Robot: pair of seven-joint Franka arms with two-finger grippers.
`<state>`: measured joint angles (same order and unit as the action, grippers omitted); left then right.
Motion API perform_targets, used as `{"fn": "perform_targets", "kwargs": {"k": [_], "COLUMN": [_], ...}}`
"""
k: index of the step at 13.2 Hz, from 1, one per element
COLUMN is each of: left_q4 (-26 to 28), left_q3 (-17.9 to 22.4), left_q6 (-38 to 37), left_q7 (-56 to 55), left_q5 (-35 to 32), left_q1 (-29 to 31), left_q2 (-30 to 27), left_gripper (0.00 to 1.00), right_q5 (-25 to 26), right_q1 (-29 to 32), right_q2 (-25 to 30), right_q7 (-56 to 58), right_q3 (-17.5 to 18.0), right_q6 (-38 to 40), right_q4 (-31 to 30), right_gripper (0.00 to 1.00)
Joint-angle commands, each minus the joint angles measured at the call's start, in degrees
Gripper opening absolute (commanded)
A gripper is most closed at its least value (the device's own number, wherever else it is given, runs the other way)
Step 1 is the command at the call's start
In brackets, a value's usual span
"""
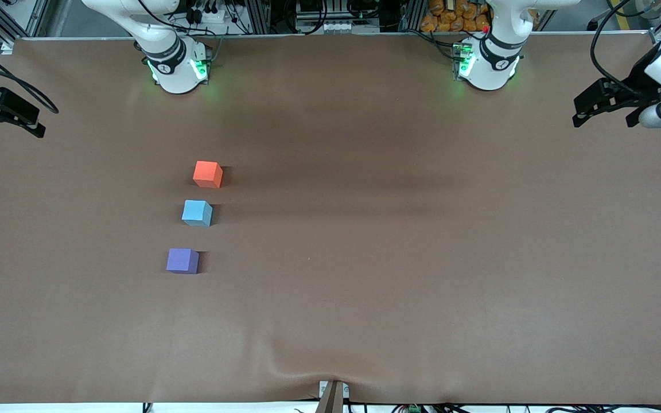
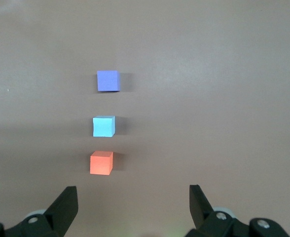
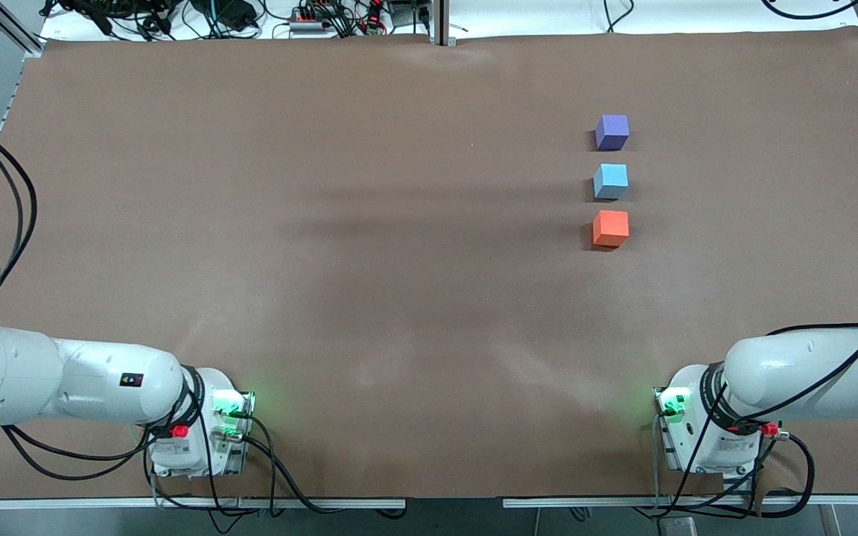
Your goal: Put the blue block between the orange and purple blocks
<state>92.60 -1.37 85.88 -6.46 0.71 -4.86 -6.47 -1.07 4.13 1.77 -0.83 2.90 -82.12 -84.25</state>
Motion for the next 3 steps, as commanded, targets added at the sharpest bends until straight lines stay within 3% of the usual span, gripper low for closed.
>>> {"fn": "perform_targets", "kwargs": {"k": [1,3], "left_q4": [-2.3,-2.3], "left_q3": [-0.1,0.0], "left_q6": [-2.1,-2.8], "left_q7": [0.6,0.4], "left_q5": [0.3,0.3], "left_q1": [0.6,0.6], "left_q2": [0.8,0.8], "left_gripper": [1.00,1.00], "right_q5": [-1.0,-0.9], "right_q1": [1.1,1.1], "right_q2": [-0.5,-0.5], "right_q7": [0.7,0.8], "right_q3": [0.5,0.5], "right_q6": [1.2,1.1], "right_q4": [1.5,1.5], "right_gripper": [1.00,1.00]}}
